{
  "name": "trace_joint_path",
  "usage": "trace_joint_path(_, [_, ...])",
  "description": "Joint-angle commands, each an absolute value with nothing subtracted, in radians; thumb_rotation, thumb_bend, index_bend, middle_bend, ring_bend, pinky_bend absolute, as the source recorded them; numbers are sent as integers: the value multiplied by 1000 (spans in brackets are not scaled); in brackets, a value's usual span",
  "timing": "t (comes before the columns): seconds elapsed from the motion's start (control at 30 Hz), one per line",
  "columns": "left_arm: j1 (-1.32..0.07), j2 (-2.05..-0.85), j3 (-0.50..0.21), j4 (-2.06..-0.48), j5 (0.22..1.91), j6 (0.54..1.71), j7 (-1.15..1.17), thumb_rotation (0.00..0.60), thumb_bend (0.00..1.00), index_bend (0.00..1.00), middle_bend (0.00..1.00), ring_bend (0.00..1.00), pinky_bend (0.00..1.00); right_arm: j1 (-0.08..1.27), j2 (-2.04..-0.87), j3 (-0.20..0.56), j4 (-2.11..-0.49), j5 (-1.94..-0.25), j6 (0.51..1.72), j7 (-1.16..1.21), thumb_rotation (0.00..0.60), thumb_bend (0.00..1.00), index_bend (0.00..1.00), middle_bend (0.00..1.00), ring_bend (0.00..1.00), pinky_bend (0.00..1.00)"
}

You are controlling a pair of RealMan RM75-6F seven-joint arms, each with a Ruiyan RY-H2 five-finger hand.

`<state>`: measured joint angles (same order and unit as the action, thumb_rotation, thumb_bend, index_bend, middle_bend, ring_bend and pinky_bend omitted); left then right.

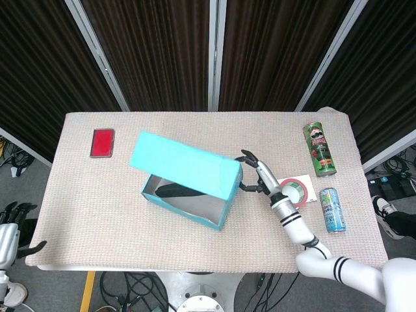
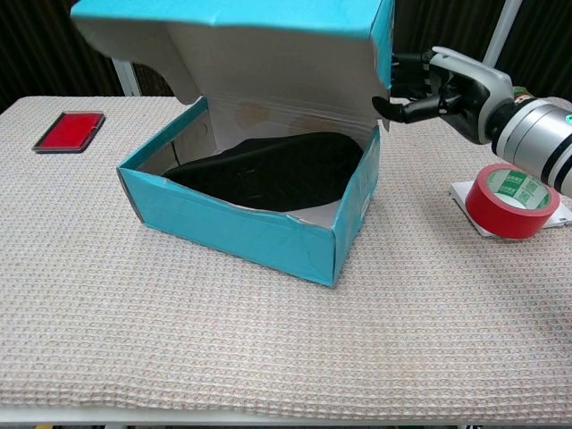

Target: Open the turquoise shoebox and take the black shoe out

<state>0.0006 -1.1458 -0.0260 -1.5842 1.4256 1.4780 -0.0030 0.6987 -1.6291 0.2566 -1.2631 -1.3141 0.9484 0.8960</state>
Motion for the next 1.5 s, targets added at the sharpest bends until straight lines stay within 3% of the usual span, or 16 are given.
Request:
trace_joint_path(0.03, [1, -1144, -25, -1587, 1426, 1477, -2, 600, 21, 215, 156, 80, 183, 693, -1586, 366, -1337, -1155, 822, 1076, 600, 330, 348, 315, 0, 0])
trace_joint_path(0.17, [0, -1138, -22, -1593, 1428, 1471, -18, 600, 21, 215, 156, 80, 183, 704, -1632, 425, -1285, -1050, 842, 1024, 600, 158, 231, 258, 0, 0])
trace_joint_path(0.3, [-3, -1132, -19, -1594, 1424, 1457, -30, 600, 21, 215, 156, 80, 183, 719, -1710, 480, -1231, -967, 944, 890, 600, 102, 21, 63, 0, 0])
trace_joint_path(0.37, [-3, -1132, -19, -1595, 1423, 1456, -31, 600, 22, 215, 155, 80, 183, 729, -1735, 520, -1207, -932, 993, 839, 600, 101, 0, 2, 0, 0])
trace_joint_path(0.5, [-1, -1133, -19, -1594, 1421, 1458, -31, 600, 21, 215, 156, 80, 183, 730, -1783, 579, -1165, -923, 1148, 760, 600, 101, 0, 0, 0, 0])
trace_joint_path(0.57, [-1, -1133, -18, -1592, 1420, 1457, -33, 600, 21, 215, 156, 80, 183, 726, -1794, 572, -1145, -977, 1225, 735, 600, 101, 0, 0, 0, 0])
trace_joint_path(0.7, [-3, -1131, -18, -1592, 1424, 1457, -35, 600, 21, 215, 156, 80, 183, 695, -1755, 450, -1143, -1186, 1336, 673, 600, 101, 0, 0, 0, 0])
trace_joint_path(0.87, [-6, -1133, -19, -1590, 1426, 1454, -39, 600, 21, 214, 155, 80, 183, 702, -1572, 288, -1321, -1325, 1167, 508, 600, 37, 0, 4, 0, 0])
trace_joint_path(1.03, [-6, -1136, -15, -1585, 1427, 1450, -47, 600, 21, 215, 156, 80, 184, 775, -1506, 231, -1418, -1333, 989, 286, 600, 0, 0, 59, 0, 0])
trace_joint_path(1.3, [-3, -1145, -14, -1564, 1418, 1442, -69, 600, 21, 215, 155, 80, 183, 947, -1572, 238, -1391, -1168, 745, -77, 600, 0, 2, 109, 0, 0])
trace_joint_path(1.5, [-5, -1146, -15, -1550, 1412, 1434, -84, 600, 22, 214, 156, 80, 183, 1054, -1660, 226, -1318, -1019, 680, -311, 600, 0, 24, 96, 0, 0])
